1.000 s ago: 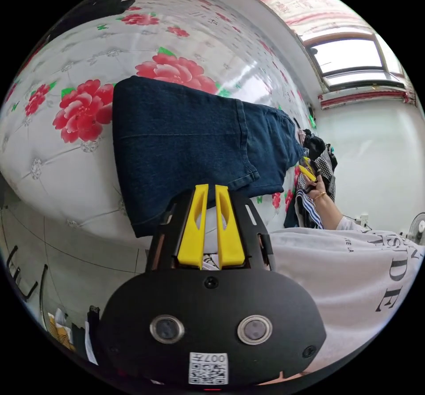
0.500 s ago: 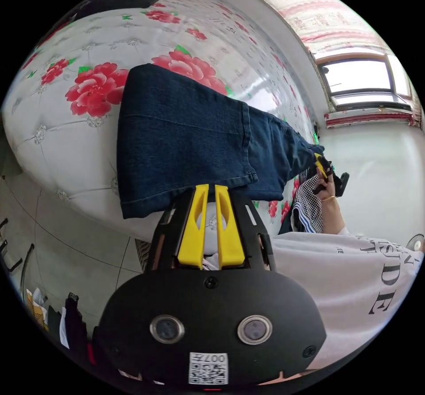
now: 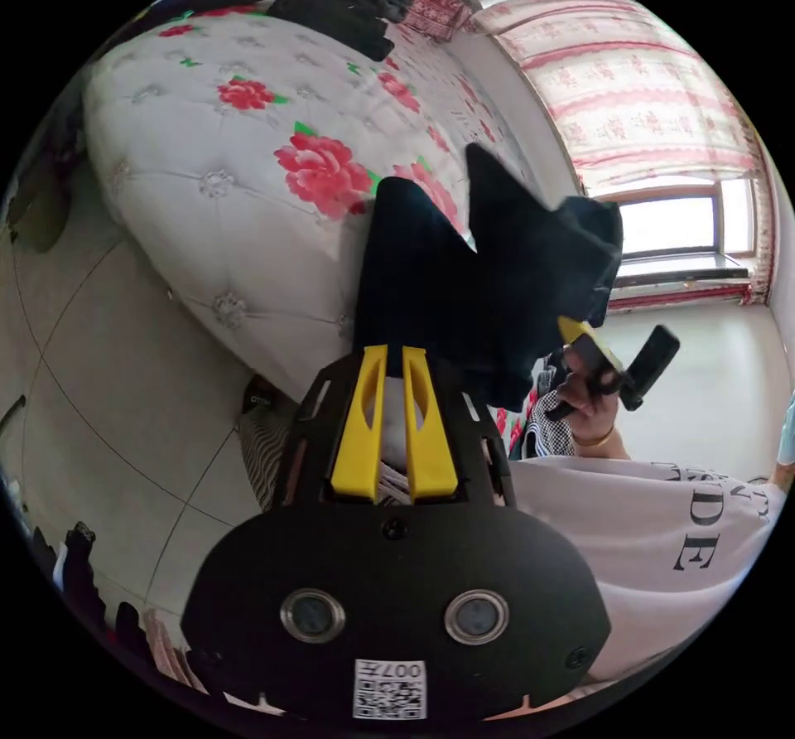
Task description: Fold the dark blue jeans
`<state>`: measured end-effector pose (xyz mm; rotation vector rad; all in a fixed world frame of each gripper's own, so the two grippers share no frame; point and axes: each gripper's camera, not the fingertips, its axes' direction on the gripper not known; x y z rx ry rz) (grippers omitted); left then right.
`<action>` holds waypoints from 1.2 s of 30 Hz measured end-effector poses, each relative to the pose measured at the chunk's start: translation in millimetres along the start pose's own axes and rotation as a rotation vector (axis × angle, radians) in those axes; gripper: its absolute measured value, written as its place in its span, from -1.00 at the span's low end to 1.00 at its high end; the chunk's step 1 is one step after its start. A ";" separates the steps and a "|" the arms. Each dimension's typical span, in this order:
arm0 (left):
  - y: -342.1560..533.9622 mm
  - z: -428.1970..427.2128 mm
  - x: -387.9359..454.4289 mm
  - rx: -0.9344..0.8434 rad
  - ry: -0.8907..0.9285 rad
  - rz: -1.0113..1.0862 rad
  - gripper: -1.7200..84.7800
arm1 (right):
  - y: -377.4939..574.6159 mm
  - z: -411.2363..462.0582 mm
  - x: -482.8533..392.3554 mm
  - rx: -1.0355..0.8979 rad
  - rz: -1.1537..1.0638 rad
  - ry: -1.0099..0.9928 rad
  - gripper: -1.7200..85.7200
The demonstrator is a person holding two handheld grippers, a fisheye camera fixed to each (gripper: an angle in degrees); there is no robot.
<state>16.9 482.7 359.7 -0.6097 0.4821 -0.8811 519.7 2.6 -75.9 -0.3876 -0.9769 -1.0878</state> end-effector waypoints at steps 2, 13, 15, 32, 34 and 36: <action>8.7 -13.6 -21.1 -0.008 -0.004 -0.029 -0.88 | 1.0 64.7 2.2 -0.157 0.046 -0.013 -0.92; -29.6 -36.8 2.8 -0.064 0.057 0.190 -0.82 | 20.9 72.9 13.4 -0.035 -0.003 0.248 -0.76; -45.5 -29.3 20.0 -0.104 0.031 0.270 -0.79 | 19.3 96.1 15.7 -0.087 -0.021 0.227 -0.73; -86.4 -50.1 91.4 -0.271 0.081 0.630 -0.98 | 59.6 141.3 74.0 -0.118 0.116 0.145 -0.95; -79.8 -41.5 62.2 -0.290 0.004 0.521 -0.97 | 69.1 153.4 88.4 -0.131 0.177 0.088 -0.95; -78.5 -24.8 34.2 -0.340 0.019 0.400 -0.96 | 83.5 174.9 113.6 -0.168 0.287 0.079 -0.94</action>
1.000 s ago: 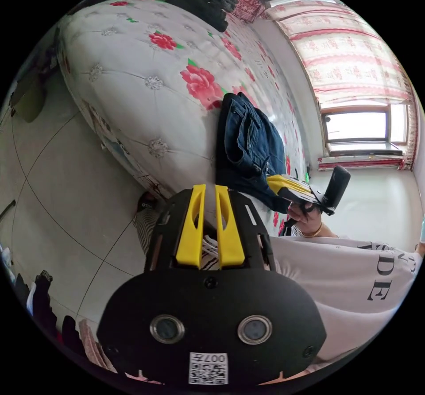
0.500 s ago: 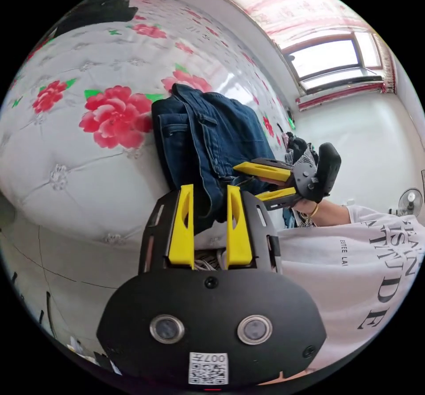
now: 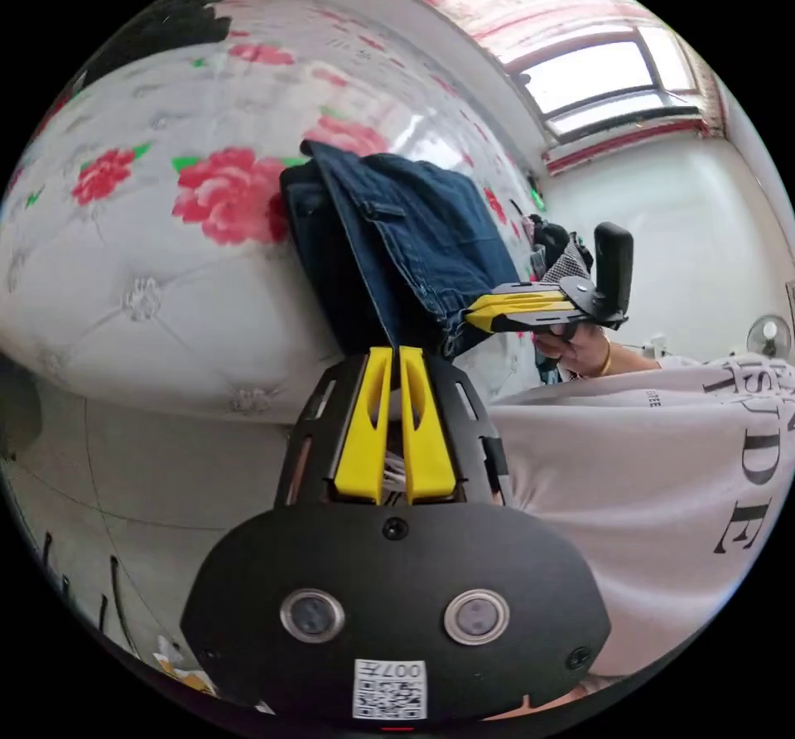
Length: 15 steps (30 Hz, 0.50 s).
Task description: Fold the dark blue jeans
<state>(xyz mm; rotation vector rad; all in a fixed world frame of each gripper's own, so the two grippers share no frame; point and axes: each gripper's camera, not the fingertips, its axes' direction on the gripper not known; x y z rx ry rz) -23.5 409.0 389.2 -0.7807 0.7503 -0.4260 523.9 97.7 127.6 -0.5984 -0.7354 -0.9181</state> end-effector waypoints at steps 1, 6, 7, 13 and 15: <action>-0.7 -2.5 -6.5 0.025 0.067 -0.038 -0.95 | 2.2 -1.8 11.1 0.009 0.047 -0.008 -0.93; -11.5 -53.8 7.9 0.170 0.022 -0.011 -0.80 | 46.7 -82.6 72.0 0.188 0.141 0.095 -0.83; -14.4 -62.0 7.2 0.185 0.009 -0.017 -0.76 | 67.5 -104.9 103.5 0.241 0.222 0.124 -0.81; -60.7 -32.7 4.2 0.074 0.112 -0.099 -0.57 | 174.7 -156.2 265.6 0.351 0.599 0.030 -0.75; -82.0 -11.0 11.3 -0.002 0.112 -0.100 -0.54 | 189.8 -151.5 294.6 0.340 0.617 -0.029 -0.74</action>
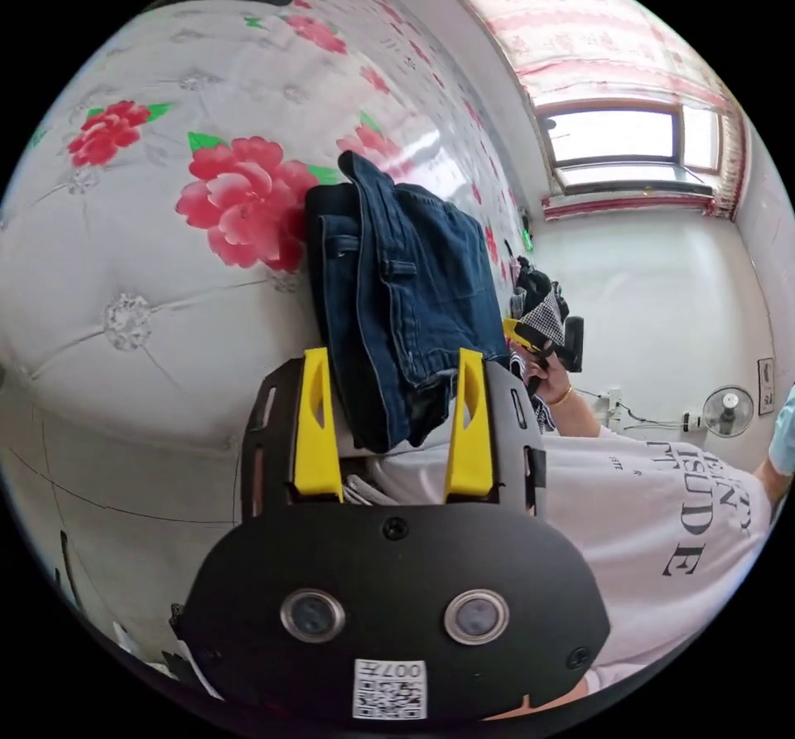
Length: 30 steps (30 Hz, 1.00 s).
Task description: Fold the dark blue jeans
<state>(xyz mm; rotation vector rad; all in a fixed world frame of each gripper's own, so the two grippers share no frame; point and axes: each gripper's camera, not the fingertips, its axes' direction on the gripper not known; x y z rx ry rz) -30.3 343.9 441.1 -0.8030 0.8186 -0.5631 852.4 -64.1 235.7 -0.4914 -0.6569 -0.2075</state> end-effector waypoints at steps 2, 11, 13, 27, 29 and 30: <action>-20.8 8.9 12.8 -0.054 -0.123 -0.009 -0.58 | -4.4 8.0 28.1 -0.031 0.035 -0.094 -0.75; -22.3 -10.5 39.4 0.018 -0.069 -0.070 -0.86 | -25.6 8.3 96.8 -0.113 0.010 -0.342 -0.88; -21.8 -16.5 54.6 0.033 -0.057 -0.041 -0.86 | -23.8 -9.5 88.9 -0.082 -0.049 -0.350 -0.92; -85.8 -133.0 90.3 0.108 0.072 0.259 -0.88 | -70.1 -59.9 -113.0 0.025 -0.347 -0.205 -0.96; -107.7 -180.3 71.8 0.143 0.071 0.284 -0.88 | -89.4 -42.2 -143.3 0.037 -0.340 -0.213 -0.96; -113.7 -193.1 67.1 0.153 0.065 0.292 -0.88 | -106.8 -26.4 -166.4 0.038 -0.346 -0.214 -0.96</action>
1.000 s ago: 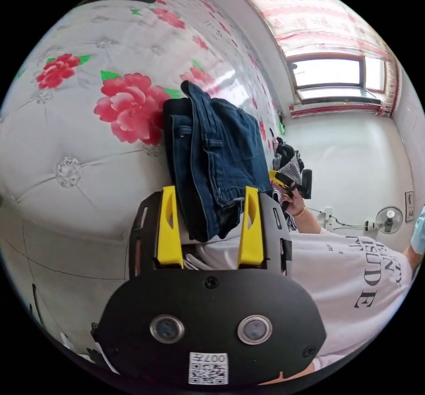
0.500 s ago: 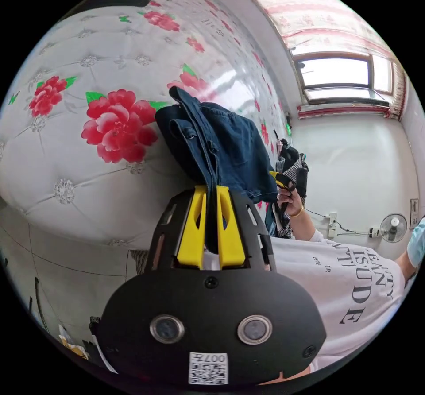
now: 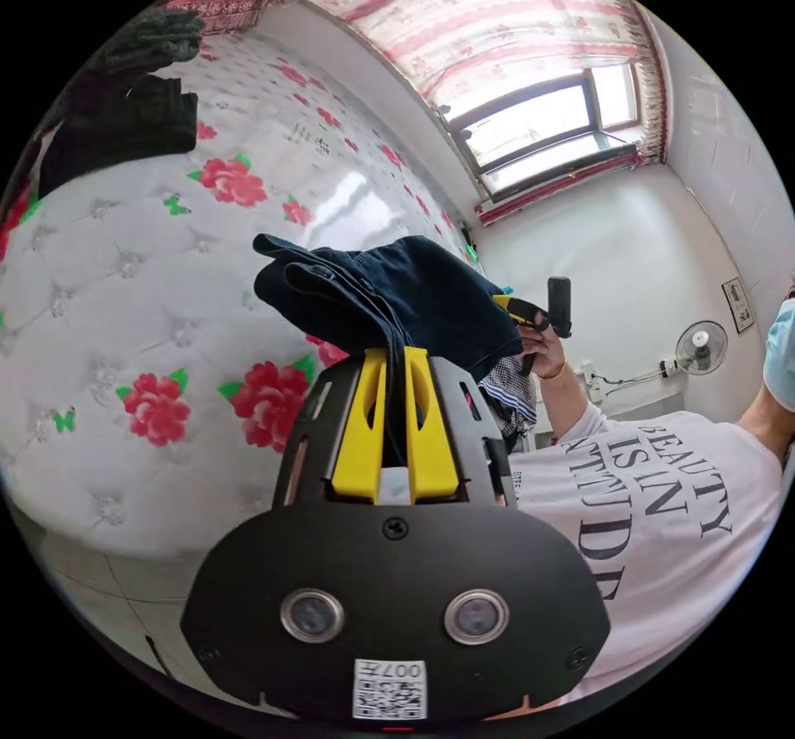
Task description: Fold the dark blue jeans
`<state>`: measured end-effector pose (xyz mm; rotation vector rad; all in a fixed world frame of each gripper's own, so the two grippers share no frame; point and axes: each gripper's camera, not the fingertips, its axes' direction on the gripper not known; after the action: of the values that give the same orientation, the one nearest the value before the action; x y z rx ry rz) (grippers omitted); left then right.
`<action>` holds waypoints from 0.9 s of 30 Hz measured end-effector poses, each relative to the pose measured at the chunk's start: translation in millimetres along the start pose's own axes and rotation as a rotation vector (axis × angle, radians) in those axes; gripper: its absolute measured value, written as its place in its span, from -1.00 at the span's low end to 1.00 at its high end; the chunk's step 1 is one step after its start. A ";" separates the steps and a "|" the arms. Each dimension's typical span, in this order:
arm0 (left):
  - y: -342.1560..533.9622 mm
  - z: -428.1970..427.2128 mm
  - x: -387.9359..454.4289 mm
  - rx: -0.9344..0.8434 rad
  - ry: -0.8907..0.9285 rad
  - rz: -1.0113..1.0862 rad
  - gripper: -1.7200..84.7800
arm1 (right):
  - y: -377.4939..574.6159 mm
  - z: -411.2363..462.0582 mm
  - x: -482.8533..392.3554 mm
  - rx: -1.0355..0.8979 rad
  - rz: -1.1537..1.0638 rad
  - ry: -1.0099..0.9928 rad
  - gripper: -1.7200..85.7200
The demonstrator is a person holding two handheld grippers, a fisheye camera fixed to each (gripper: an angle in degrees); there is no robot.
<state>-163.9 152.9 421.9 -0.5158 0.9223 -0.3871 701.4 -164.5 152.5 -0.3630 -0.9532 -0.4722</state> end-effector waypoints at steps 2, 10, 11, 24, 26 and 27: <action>-28.0 -50.3 -24.1 0.032 -0.043 0.031 -0.88 | -40.7 34.3 -16.4 -0.009 -0.011 -0.006 -0.96; -148.4 -220.8 -104.1 0.223 -0.171 0.119 -0.88 | -313.4 188.7 -142.3 -0.053 -0.252 0.012 -0.96; -170.0 -247.5 -111.8 0.268 -0.204 0.141 -0.88 | -335.8 196.8 -152.1 -0.050 -0.270 0.013 -0.96; -360.6 -351.0 -281.0 0.452 -0.490 -0.161 -0.81 | -695.5 405.8 -185.6 0.074 -0.192 0.237 -0.96; -323.4 -311.6 -288.1 0.469 -0.532 -0.129 -0.79 | -659.1 436.6 -149.9 0.060 -0.193 0.244 -0.97; -311.1 -298.9 -285.2 0.466 -0.553 -0.110 -0.79 | -623.0 457.7 -121.1 0.011 -0.197 0.223 -0.97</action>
<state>-598.8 -26.2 636.9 -0.2208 0.2530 -0.5085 -5.8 -435.2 349.6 -0.2011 -0.7769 -0.6727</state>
